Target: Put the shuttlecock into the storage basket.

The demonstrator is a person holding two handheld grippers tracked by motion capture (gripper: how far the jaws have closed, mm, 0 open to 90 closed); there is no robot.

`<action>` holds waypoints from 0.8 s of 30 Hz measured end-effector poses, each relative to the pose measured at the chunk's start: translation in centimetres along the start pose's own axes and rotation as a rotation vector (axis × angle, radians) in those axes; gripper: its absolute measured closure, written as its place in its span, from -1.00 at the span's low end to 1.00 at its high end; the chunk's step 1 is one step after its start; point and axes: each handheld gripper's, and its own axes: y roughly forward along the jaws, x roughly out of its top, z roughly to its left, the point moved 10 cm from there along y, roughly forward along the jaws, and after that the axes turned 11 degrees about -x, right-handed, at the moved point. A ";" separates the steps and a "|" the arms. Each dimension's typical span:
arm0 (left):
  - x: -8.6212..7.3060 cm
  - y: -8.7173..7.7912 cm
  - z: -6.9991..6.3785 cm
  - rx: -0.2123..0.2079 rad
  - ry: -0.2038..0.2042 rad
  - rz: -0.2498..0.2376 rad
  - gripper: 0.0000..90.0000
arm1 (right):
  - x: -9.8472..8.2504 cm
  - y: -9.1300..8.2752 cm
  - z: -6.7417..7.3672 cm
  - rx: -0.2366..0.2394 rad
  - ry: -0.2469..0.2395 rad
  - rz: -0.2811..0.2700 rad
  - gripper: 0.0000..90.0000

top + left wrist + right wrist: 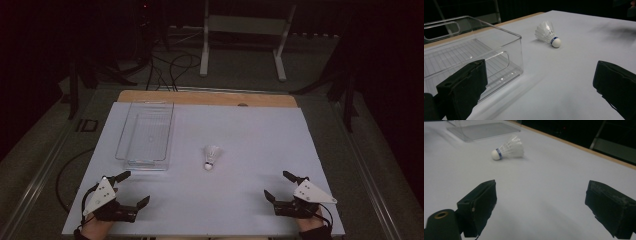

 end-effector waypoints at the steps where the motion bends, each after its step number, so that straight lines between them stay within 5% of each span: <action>1: 0.0 0.0 0.0 0.002 0.002 0.002 -1.00 | 0.0 0.0 0.0 0.002 0.004 -0.002 -0.78; 16: 0.1 0.0 -0.3 -0.006 0.003 0.013 -1.00 | 0.2 0.0 0.4 0.011 -0.011 -0.007 -0.78; 24: 1.1 -0.1 -1.1 -0.046 0.016 0.046 -1.00 | 0.5 -0.1 0.5 0.009 -0.014 -0.018 -0.78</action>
